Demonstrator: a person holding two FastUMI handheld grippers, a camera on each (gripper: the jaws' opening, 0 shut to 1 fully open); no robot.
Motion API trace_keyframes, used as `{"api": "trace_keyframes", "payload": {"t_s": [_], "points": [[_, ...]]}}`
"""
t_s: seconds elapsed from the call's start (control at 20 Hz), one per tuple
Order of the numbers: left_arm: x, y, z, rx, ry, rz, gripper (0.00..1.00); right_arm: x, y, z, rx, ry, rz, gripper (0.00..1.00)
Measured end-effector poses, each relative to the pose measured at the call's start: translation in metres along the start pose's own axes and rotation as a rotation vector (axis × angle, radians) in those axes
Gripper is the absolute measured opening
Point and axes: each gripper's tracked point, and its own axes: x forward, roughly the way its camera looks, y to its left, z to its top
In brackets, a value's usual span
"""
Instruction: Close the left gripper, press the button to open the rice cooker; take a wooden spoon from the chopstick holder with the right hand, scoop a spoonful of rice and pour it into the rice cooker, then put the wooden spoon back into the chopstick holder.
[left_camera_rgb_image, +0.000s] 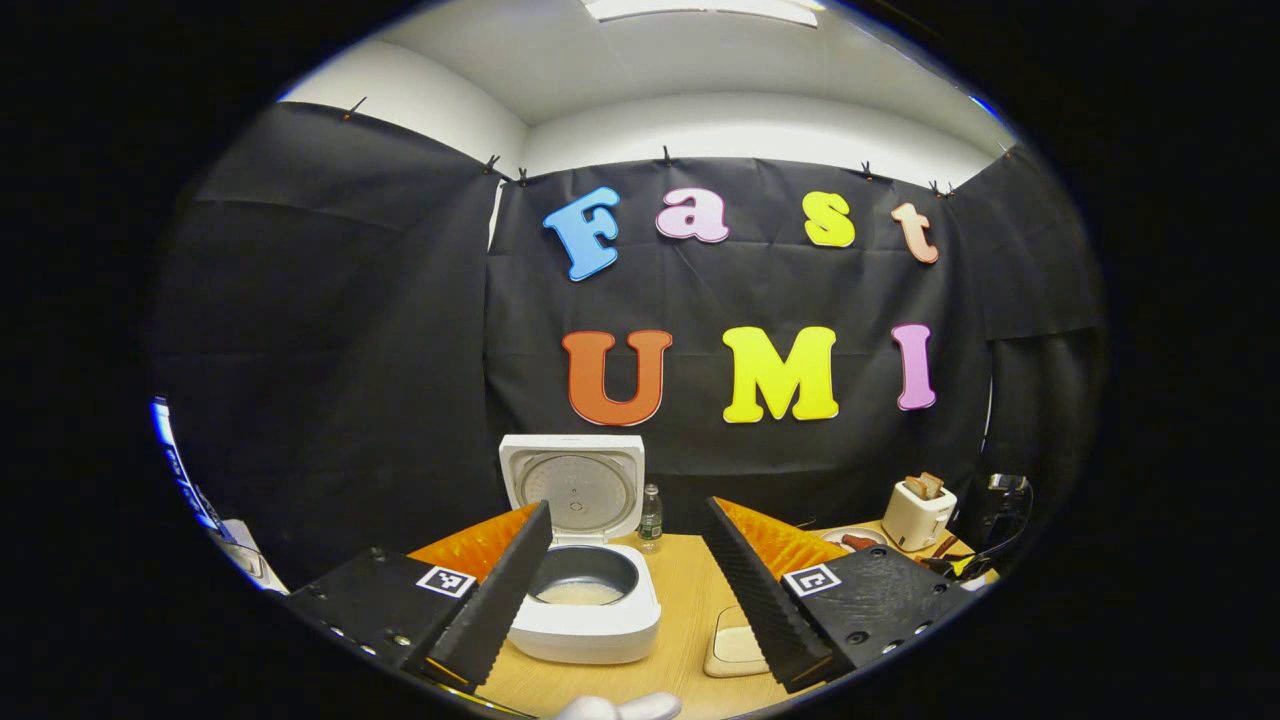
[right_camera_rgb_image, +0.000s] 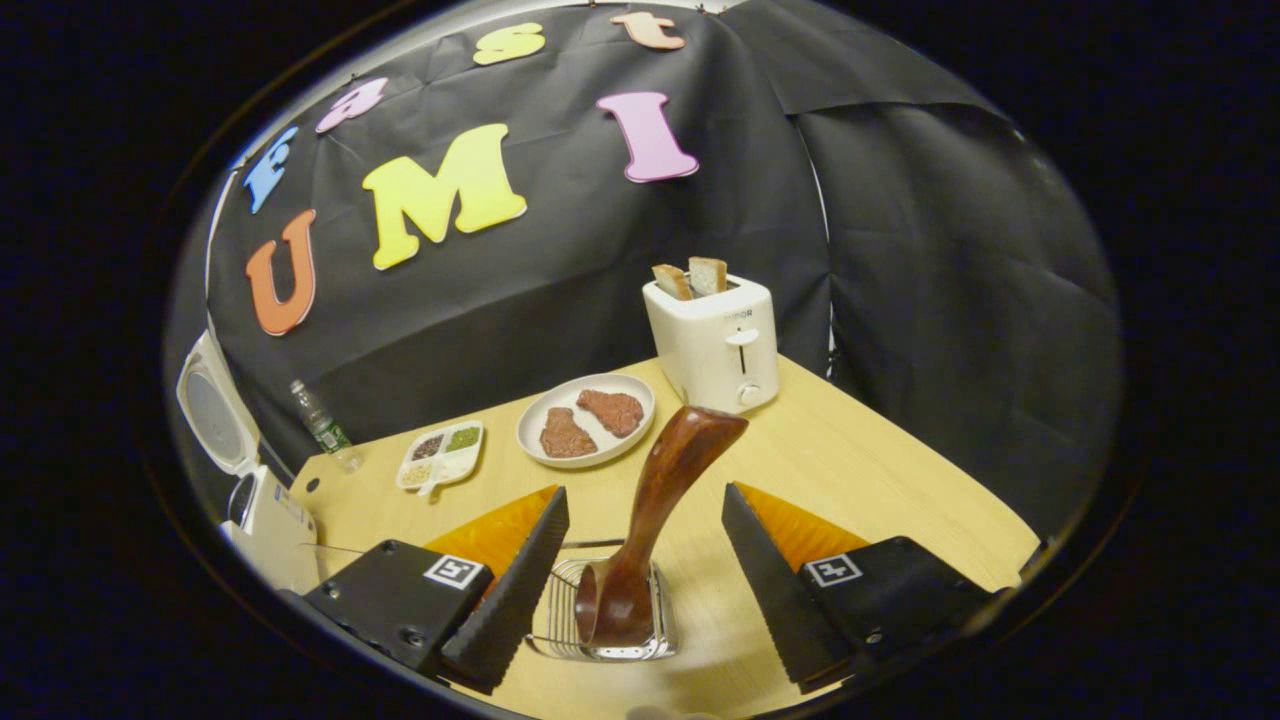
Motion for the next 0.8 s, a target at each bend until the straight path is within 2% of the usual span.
{"api": "trace_keyframes", "payload": {"t_s": [0.35, 0.4, 0.45, 0.5, 0.55, 0.65, 0.7, 0.75, 0.8], "points": [[0.005, -0.006, -0.006, 0.03, 0.009, 0.012, 0.96, 0.037, 0.003, -0.002, 0.048, 0.043, 0.041, 0.98], [0.006, -0.007, -0.006, 0.031, 0.009, 0.011, 0.96, 0.04, 0.004, -0.003, 0.046, 0.045, 0.044, 0.93], [0.007, -0.007, -0.007, 0.03, 0.011, 0.01, 0.96, 0.041, 0.007, -0.002, 0.053, 0.049, 0.061, 0.96], [0.008, -0.008, -0.008, 0.03, 0.015, 0.01, 0.96, 0.041, 0.01, -0.003, 0.06, 0.054, 0.078, 0.89], [0.009, -0.008, -0.009, 0.029, 0.018, 0.008, 0.96, 0.043, 0.012, -0.003, 0.06, 0.06, 0.09, 0.89], [0.011, -0.009, -0.01, 0.033, 0.021, 0.007, 0.96, 0.047, 0.008, 0.0, 0.055, 0.051, 0.07, 0.55], [0.011, -0.01, -0.01, 0.035, 0.021, 0.004, 0.96, 0.046, 0.002, 0.0, 0.053, 0.042, 0.047, 0.47], [0.011, -0.009, -0.009, 0.037, 0.019, 0.003, 0.96, 0.045, 0.004, 0.003, 0.071, 0.036, 0.057, 0.33], [0.011, -0.008, -0.009, 0.04, 0.019, 0.006, 0.96, 0.045, 0.006, 0.002, 0.078, 0.042, 0.062, 0.32]]}}
